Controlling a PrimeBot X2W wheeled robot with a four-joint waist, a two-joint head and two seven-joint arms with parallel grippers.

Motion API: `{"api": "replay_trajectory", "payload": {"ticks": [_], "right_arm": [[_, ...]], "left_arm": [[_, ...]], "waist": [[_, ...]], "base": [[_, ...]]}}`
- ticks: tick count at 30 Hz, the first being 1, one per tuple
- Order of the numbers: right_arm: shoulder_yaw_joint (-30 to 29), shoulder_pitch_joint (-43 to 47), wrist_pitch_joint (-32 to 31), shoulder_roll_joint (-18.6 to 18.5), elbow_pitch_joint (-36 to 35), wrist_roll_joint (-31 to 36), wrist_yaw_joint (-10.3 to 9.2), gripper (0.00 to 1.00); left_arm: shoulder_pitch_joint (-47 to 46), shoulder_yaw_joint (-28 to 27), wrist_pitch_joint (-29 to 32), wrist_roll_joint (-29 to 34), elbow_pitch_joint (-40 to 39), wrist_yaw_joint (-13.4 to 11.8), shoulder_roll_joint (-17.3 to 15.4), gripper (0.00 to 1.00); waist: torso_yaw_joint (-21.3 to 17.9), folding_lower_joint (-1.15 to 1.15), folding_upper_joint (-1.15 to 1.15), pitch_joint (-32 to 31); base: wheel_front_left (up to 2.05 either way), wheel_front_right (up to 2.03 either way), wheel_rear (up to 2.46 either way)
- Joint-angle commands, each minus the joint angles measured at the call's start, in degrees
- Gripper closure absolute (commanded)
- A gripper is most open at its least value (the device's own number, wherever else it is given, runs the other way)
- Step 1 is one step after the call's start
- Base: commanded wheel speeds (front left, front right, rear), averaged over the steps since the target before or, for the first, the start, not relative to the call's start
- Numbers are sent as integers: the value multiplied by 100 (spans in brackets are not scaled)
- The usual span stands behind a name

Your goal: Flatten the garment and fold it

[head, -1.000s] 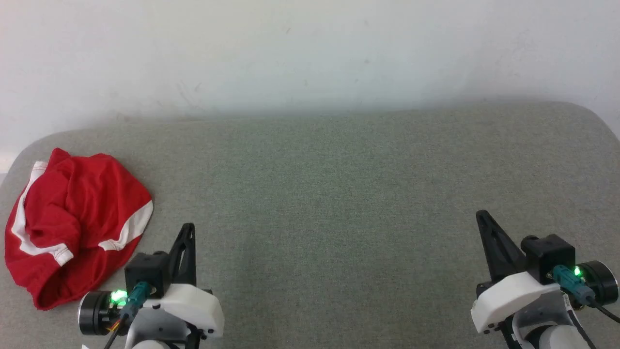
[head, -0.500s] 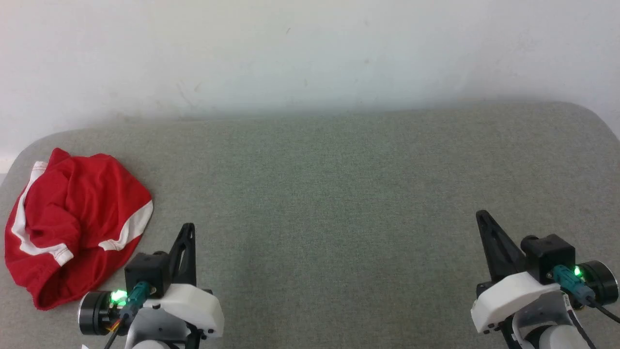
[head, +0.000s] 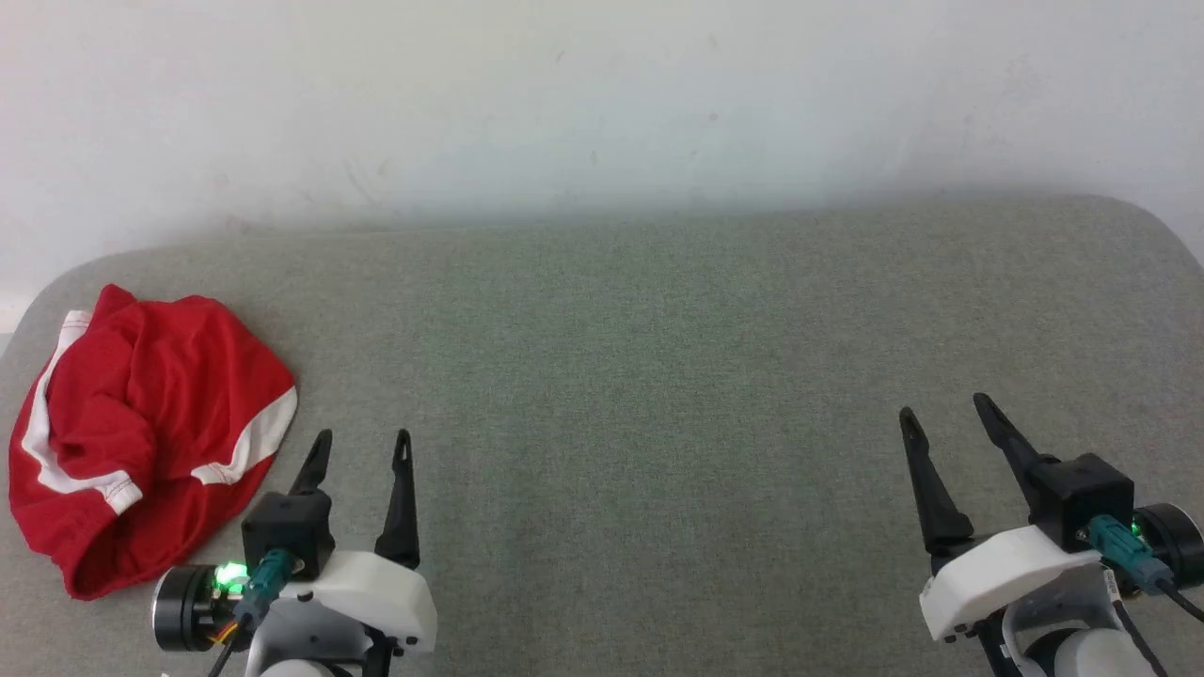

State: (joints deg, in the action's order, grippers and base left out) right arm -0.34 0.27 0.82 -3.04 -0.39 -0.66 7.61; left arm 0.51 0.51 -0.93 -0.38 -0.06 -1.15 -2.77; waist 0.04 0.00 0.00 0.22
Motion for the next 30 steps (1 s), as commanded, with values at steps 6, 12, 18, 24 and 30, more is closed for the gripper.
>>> {"api": "replay_trajectory", "payload": {"ticks": [6,12,18,24,30], "right_arm": [[-34,24,137,5,-115,-152,-2,0],[-37,32,209,6,-177,-214,-2,0],[-31,42,280,6,-221,-270,-3,0],[0,50,352,7,-269,-309,-3,0],[3,67,424,8,-311,-339,-4,0]], "left_arm": [[-53,89,-124,23,-57,-166,-20,0],[-76,145,-196,28,-88,-286,-44,0],[-95,191,-268,16,-114,-411,-66,0],[-91,206,-339,-6,-137,-531,-83,0],[-96,196,-411,-25,-167,-642,-91,0]], "waist": [[58,0,0,26],[179,0,0,56],[368,0,0,85],[592,0,0,109],[846,0,0,143]], "base": [[0,0,0],[0,0,0],[0,0,0],[0,0,0],[0,0,0]]}}
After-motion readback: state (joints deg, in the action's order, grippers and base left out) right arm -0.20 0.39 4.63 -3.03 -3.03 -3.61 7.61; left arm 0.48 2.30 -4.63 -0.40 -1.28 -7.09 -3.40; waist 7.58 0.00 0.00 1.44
